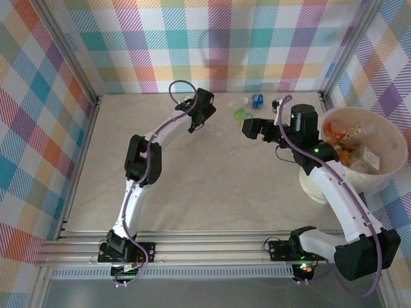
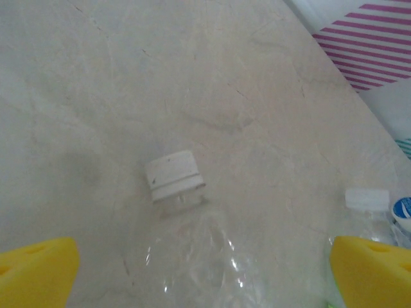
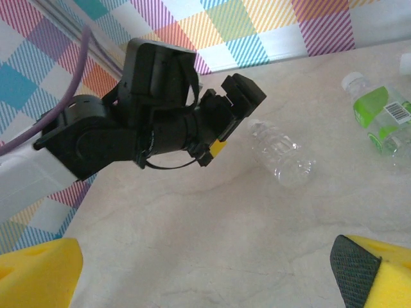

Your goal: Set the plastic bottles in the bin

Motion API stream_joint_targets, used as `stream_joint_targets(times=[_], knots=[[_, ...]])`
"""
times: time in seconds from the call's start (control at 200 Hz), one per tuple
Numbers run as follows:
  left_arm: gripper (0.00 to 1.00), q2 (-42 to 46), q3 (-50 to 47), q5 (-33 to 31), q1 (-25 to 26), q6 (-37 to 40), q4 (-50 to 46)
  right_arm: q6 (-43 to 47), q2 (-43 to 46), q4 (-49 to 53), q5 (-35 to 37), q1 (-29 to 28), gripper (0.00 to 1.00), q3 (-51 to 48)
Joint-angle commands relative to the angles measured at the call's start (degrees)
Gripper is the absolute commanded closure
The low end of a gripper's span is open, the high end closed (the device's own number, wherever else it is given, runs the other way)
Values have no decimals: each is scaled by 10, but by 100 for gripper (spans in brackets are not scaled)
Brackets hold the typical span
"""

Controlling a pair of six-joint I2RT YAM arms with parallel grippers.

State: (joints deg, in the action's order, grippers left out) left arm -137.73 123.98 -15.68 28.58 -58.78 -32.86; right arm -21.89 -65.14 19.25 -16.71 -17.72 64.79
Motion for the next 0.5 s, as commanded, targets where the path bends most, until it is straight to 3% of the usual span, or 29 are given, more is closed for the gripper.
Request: stream_joint_targets(times=[0.0, 0.495], knots=[[0, -37, 48, 25, -6, -8, -35, -1, -2, -11, 26, -12, 0, 1], [27, -96, 58, 110, -6, -40, 44, 15, 17, 20, 55, -21, 0, -2]])
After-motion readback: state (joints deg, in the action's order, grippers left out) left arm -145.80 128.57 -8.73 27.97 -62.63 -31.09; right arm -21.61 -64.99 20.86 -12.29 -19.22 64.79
